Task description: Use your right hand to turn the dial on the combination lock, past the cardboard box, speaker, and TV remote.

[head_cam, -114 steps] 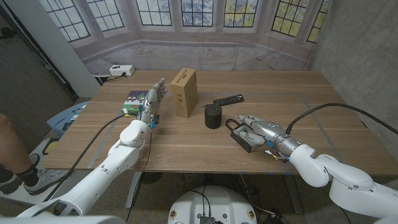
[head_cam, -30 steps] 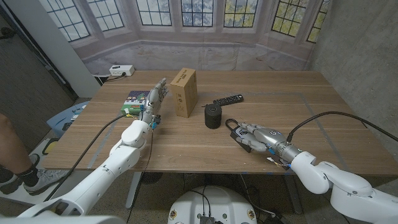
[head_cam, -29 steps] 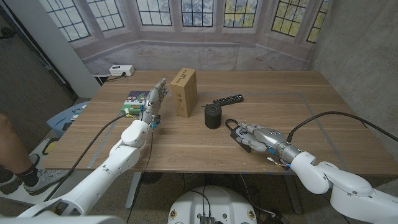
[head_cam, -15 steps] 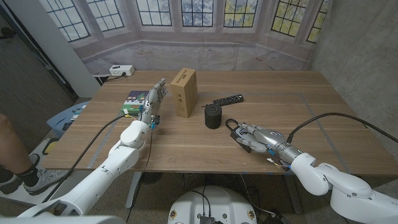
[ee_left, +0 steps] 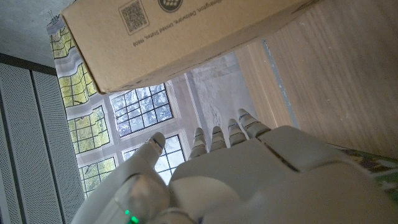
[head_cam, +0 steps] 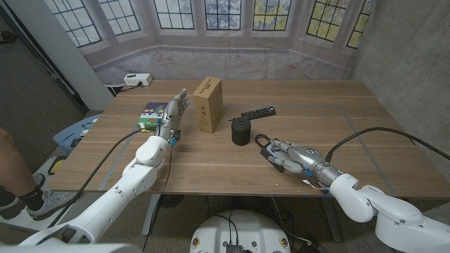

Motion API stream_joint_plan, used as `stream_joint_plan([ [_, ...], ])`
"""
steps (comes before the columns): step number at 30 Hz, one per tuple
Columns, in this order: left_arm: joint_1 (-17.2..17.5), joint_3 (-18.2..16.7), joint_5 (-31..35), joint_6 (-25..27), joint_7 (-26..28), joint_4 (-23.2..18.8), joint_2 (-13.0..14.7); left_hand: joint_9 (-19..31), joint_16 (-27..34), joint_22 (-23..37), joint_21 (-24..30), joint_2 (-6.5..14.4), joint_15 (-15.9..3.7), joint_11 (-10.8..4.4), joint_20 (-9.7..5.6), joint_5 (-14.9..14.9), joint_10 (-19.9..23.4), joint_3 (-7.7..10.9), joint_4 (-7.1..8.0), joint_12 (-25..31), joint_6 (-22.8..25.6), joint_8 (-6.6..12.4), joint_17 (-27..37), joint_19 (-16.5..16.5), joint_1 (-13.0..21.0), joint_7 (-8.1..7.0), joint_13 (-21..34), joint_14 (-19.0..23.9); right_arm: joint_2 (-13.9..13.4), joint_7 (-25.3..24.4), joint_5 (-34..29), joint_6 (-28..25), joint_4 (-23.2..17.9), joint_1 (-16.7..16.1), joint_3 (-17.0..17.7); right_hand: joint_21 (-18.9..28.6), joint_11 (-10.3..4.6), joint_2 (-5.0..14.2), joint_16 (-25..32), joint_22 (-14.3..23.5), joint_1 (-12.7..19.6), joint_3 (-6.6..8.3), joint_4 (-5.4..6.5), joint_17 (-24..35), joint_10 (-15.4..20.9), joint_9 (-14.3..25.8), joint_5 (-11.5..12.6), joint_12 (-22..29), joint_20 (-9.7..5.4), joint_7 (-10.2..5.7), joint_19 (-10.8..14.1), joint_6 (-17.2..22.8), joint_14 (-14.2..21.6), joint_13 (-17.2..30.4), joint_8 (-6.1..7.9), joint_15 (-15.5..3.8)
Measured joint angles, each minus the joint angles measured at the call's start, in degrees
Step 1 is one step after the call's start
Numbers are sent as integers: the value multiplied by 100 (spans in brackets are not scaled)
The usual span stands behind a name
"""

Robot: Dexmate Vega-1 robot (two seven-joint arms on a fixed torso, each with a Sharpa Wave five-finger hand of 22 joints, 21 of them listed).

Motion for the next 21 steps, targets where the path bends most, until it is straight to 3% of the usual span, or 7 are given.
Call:
stream_joint_plan([
  [21,-8,9,-16,-39,-33,77,-32,0,0,0,0,0,0,0,0,0,0,-1,0,0,-31,0,0,0,0,-31,0,0,-144,26,95,-81,-112,-94,59,0,-9,0,0,0,0,40,-40,0,29,0,0,1,-15,22,47,21,31,1,0,-31],
])
